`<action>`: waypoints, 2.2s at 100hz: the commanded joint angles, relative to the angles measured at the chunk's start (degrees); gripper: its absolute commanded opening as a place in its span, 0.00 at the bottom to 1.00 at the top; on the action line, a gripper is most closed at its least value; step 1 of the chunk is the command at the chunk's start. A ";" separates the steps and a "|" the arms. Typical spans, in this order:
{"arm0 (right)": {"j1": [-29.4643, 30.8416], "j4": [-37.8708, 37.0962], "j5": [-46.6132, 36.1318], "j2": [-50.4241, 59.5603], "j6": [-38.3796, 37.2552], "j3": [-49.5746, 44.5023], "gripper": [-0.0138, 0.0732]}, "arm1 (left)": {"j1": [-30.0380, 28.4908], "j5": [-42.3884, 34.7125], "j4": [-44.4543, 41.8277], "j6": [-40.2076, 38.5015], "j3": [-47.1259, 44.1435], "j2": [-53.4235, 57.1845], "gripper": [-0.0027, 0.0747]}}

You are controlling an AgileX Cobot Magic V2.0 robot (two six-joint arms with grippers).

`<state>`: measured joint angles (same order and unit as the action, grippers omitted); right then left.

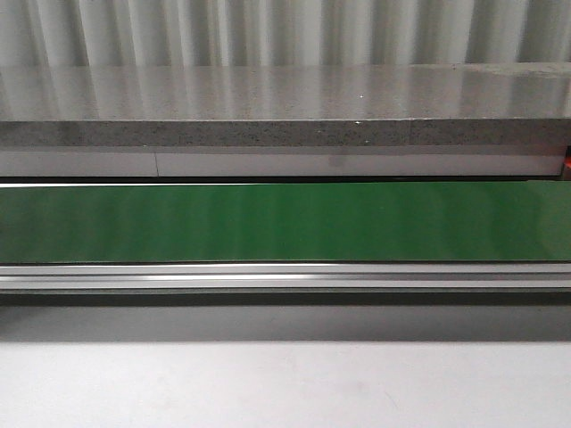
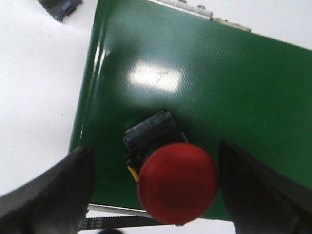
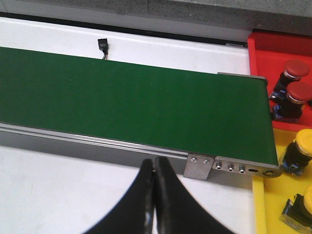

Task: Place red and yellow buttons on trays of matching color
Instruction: 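Place the red button on the belt's near end and open the left gripper, then lower the left gripper onto a yellow push button on the table and grasp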

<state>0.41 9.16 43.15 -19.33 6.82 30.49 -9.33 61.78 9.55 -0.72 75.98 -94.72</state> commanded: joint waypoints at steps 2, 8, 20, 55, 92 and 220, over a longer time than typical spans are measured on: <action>0.04 0.03 -4.28 -0.45 0.59 1.51 0.09 | 0.24 -0.87 1.65 -0.30 3.83 2.11 0.72; 0.04 0.03 -4.28 -0.45 0.59 1.51 0.09 | 0.24 -0.87 1.65 -1.92 5.37 2.11 0.72; 0.04 0.03 -4.28 -0.45 0.59 1.51 0.09 | 0.13 -2.42 0.08 -6.58 8.11 2.11 0.72; 0.04 0.03 -4.28 -0.45 0.59 1.51 0.09 | -1.93 -0.25 -7.91 -21.23 14.85 -3.32 0.71; 0.04 0.03 -4.28 -0.45 0.59 1.51 0.09 | -5.42 5.43 -6.24 -29.02 22.47 -11.77 0.71; 0.04 0.03 -4.28 -0.45 0.59 1.51 0.09 | -8.46 -3.73 -1.81 -33.15 22.77 -21.83 0.28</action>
<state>0.41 9.16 43.15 -19.33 6.82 30.49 -17.66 57.86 7.01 -35.45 96.90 -121.40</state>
